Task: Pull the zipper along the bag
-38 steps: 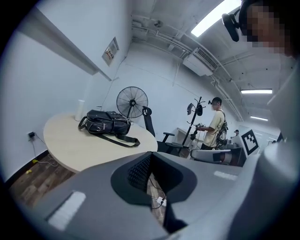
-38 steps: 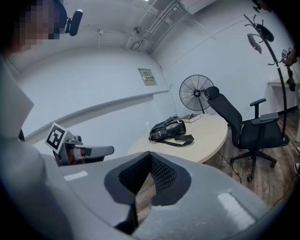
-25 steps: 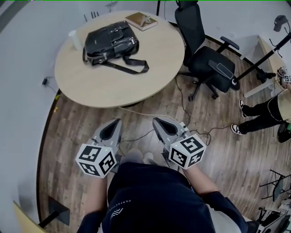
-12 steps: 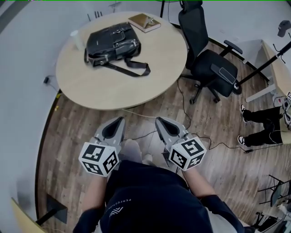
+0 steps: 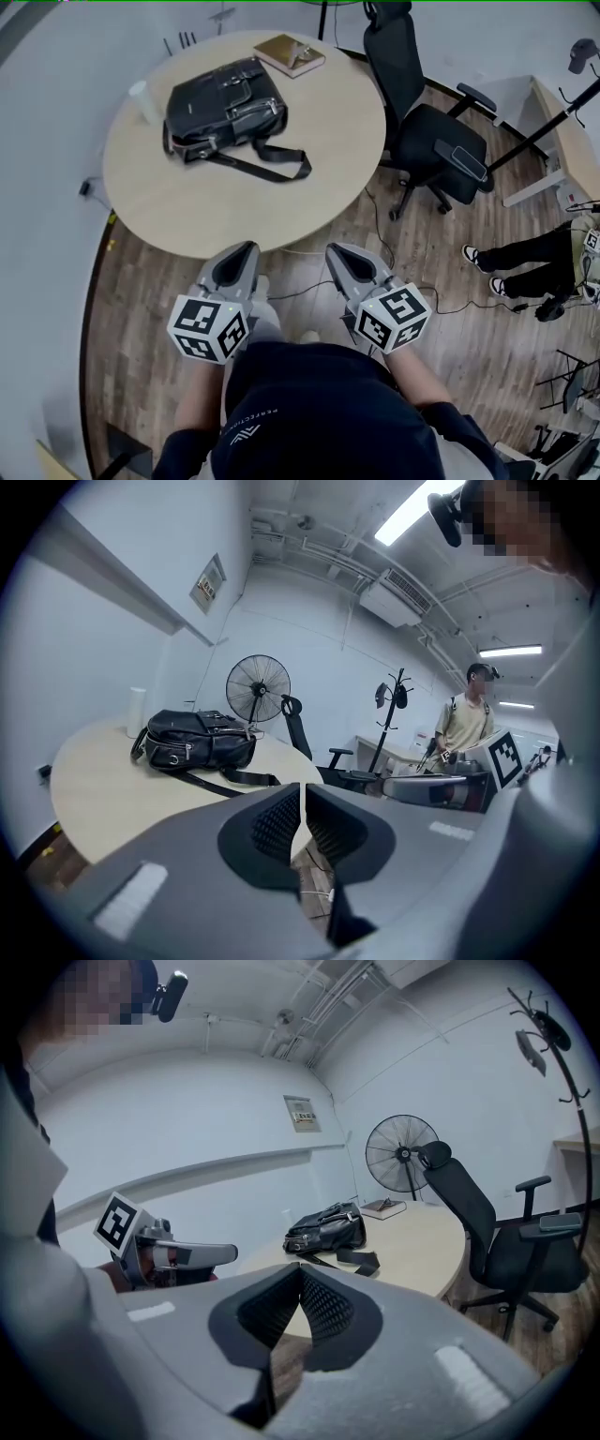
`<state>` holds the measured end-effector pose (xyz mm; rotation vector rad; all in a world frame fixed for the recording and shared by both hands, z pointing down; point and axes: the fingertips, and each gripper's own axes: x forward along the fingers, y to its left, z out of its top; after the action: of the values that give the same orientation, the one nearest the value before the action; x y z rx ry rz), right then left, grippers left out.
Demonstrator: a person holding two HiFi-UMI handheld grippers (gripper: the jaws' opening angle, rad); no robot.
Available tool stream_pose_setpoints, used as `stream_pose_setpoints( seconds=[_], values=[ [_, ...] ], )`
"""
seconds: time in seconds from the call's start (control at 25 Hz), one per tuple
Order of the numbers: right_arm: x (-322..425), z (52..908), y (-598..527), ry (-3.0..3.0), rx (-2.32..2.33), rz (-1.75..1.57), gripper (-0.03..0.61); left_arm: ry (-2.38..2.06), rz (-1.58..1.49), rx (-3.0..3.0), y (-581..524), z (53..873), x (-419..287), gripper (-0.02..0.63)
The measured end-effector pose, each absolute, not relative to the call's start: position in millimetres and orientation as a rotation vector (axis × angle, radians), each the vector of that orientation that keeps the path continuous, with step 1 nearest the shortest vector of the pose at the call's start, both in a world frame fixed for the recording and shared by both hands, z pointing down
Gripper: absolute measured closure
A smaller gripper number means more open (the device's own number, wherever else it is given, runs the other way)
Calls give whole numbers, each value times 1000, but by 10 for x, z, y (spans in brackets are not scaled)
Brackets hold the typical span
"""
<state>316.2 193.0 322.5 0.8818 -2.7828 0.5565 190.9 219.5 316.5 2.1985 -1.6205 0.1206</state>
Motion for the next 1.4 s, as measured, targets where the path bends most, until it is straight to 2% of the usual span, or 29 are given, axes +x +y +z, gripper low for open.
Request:
stream_pose_setpoints(
  seconds=[0.16,0.24,0.44,0.84,1.4],
  values=[
    [2919,3200,1565,-2778,934,557,572,-1597,156,2247,1802,3112,1685,586],
    [2745,3185,1398,-2778,937,554,511,-1583,196,2282,1619,3079,1563,584],
    [2370,3176,930,-2753,999,554,511,-1574,305,2347,1163,3050,1189,569],
    [1806,3143,238,-2704,1139,533,491,-1535,312,2349,582,3108,361,552],
    [1648,3249,-323,-2634,1216,516,468,-1550,304,2312,213,3204,-43,549]
  ],
)
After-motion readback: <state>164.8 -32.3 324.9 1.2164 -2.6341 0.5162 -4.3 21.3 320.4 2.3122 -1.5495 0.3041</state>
